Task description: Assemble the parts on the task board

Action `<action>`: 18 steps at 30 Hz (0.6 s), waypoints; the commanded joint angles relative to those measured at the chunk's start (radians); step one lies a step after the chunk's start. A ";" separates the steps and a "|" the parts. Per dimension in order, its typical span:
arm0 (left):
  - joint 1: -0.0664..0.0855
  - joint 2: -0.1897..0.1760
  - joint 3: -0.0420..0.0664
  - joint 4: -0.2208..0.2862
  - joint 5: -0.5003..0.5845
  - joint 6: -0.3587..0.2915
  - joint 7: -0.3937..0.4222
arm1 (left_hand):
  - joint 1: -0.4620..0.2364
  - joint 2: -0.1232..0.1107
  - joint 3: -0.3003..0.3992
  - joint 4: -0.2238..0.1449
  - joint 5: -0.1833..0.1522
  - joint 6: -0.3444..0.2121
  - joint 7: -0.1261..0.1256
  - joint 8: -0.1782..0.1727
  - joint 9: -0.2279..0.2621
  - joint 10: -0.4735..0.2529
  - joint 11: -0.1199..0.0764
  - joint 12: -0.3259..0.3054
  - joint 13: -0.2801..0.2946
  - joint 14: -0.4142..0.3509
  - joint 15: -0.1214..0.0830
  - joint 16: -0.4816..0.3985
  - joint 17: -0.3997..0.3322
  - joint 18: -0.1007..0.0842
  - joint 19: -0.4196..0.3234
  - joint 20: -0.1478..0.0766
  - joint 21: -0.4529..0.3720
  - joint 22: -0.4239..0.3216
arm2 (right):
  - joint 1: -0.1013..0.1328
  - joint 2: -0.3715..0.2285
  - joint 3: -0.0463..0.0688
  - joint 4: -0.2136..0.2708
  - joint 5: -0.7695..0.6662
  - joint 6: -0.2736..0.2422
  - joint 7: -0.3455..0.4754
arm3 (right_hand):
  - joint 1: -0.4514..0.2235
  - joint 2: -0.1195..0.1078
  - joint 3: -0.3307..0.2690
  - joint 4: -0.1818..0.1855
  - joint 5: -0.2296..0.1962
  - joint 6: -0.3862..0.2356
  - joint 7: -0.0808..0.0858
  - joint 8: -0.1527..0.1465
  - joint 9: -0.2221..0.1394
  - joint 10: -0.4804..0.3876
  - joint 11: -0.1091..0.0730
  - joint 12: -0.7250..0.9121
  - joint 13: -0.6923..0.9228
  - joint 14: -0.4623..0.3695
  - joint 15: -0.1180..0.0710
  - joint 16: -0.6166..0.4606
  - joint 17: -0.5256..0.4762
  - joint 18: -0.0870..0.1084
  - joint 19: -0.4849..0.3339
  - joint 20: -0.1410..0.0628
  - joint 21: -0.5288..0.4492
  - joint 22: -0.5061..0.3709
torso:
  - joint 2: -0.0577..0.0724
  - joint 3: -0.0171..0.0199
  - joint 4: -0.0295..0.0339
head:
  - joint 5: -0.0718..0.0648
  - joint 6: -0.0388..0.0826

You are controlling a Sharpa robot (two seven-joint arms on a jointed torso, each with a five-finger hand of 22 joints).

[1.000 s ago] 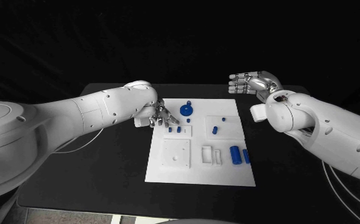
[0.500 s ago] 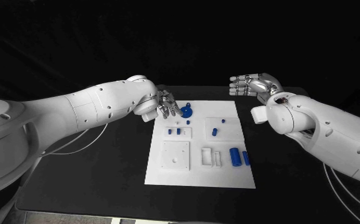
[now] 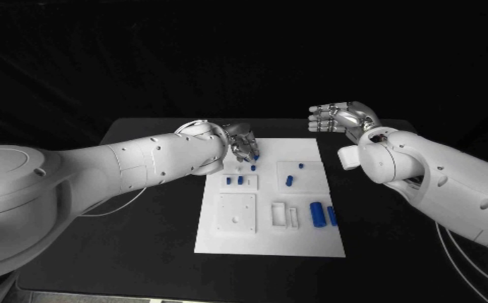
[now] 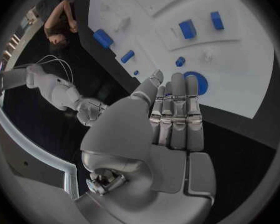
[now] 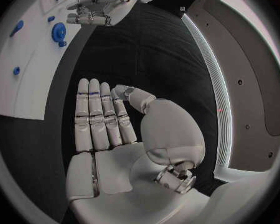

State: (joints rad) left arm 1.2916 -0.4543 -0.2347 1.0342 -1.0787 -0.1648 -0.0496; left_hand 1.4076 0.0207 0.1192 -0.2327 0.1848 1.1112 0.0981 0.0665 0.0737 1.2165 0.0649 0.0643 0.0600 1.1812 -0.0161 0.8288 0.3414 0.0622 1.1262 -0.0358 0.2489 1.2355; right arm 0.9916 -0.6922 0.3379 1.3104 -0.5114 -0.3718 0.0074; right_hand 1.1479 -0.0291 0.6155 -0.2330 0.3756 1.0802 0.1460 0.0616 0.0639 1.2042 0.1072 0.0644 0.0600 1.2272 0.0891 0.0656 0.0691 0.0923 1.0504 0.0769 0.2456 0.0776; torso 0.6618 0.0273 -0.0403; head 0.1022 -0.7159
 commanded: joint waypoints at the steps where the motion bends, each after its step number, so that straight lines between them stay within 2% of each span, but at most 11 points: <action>1: -0.007 0.014 -0.002 -0.019 -0.164 -0.076 0.109 | -0.012 0.000 0.001 -0.010 0.003 -0.002 -0.002 -0.002 -0.004 -0.004 0.001 -0.003 -0.001 0.012 -0.002 0.015 0.001 0.012 0.011 -0.003 -0.004 0.009 | 0.000 0.000 0.000 0.003 -0.004 0.023 0.013 | -0.004 -0.006 -0.003 0.003 0.004 -0.004 -0.001 0.001 -0.001 -0.006 0.000 -0.005 -0.002 -0.004 0.003 -0.002 -0.001 0.011 -0.004 0.001 -0.005 -0.002 | 0.002 0.0010 -0.0019 | -0.003 0.001; 5: -0.014 0.027 -0.004 -0.036 -0.217 -0.093 0.124 | -0.009 -0.011 0.004 -0.026 0.016 -0.014 0.021 -0.002 -0.005 -0.012 0.014 -0.003 -0.001 0.008 0.008 0.018 0.000 0.018 0.014 0.002 -0.006 0.023 | 0.000 -0.001 0.001 0.008 -0.003 0.031 0.017 | -0.007 -0.008 -0.007 0.004 0.008 -0.004 -0.001 0.001 -0.001 -0.007 0.000 -0.005 -0.002 -0.004 0.004 -0.002 -0.001 0.011 -0.003 0.002 -0.006 -0.002 | 0.007 0.0013 -0.0051 | -0.003 0.007; 7: -0.016 0.033 -0.004 -0.043 -0.233 -0.097 0.128 | -0.014 -0.010 0.008 -0.032 0.016 -0.015 0.008 -0.002 -0.004 -0.012 0.009 -0.003 -0.001 0.007 0.005 0.020 -0.002 0.022 0.013 0.004 -0.008 0.036 | 0.000 -0.001 0.001 0.010 -0.003 0.033 0.017 | -0.007 -0.008 -0.009 0.004 0.009 -0.004 -0.001 0.001 -0.001 -0.007 0.000 -0.005 -0.002 -0.004 0.004 -0.002 -0.001 0.011 -0.003 0.002 -0.008 -0.003 | 0.009 0.0013 -0.0064 | -0.005 0.008; 14: -0.027 0.051 -0.005 -0.069 -0.271 -0.083 0.128 | -0.023 -0.009 0.017 -0.045 0.018 -0.009 0.007 -0.002 -0.004 -0.016 0.009 -0.003 -0.001 0.015 0.001 0.080 0.017 0.025 0.032 0.000 -0.004 0.085 | 0.000 -0.004 0.001 0.017 -0.003 0.036 0.018 | -0.007 -0.008 -0.009 0.004 0.009 -0.004 -0.001 0.001 -0.001 -0.007 0.000 -0.005 -0.002 -0.004 0.004 -0.002 -0.001 0.011 -0.003 0.002 -0.008 -0.003 | 0.014 0.0019 -0.0118 | -0.004 0.010; 18: -0.031 0.053 -0.005 -0.075 -0.281 -0.064 0.124 | -0.035 -0.013 0.018 -0.042 0.014 -0.010 0.006 -0.002 -0.004 -0.027 0.010 -0.004 -0.001 0.021 0.001 0.121 0.028 0.026 0.048 0.000 0.000 0.092 | 0.000 -0.006 0.001 0.020 -0.002 0.035 0.017 | -0.007 -0.008 -0.009 0.004 0.009 -0.004 -0.001 0.001 -0.001 -0.007 0.000 -0.005 -0.002 -0.004 0.004 -0.002 -0.001 0.011 -0.003 0.002 -0.008 -0.003 | 0.013 0.0019 -0.0106 | -0.006 0.006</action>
State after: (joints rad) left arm 1.2629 -0.4035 -0.2402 0.9609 -1.3159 -0.2333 0.0562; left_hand 1.3810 0.0049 0.1340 -0.2714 0.1966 1.1004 0.1088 0.0665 0.0693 1.1943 0.0752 0.0644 0.0600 1.1989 -0.0160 0.9453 0.3683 0.0780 1.1688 -0.0359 0.2449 1.3081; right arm 0.9917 -0.6975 0.3379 1.3275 -0.5111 -0.3561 0.0109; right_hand 1.1440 -0.0331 0.6128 -0.2303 0.3797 1.0803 0.1460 0.0616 0.0639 1.2043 0.1073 0.0644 0.0600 1.2272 0.0891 0.0656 0.0691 0.0923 1.0504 0.0768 0.2413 0.0762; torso 0.6742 0.0292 -0.0504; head 0.0976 -0.7072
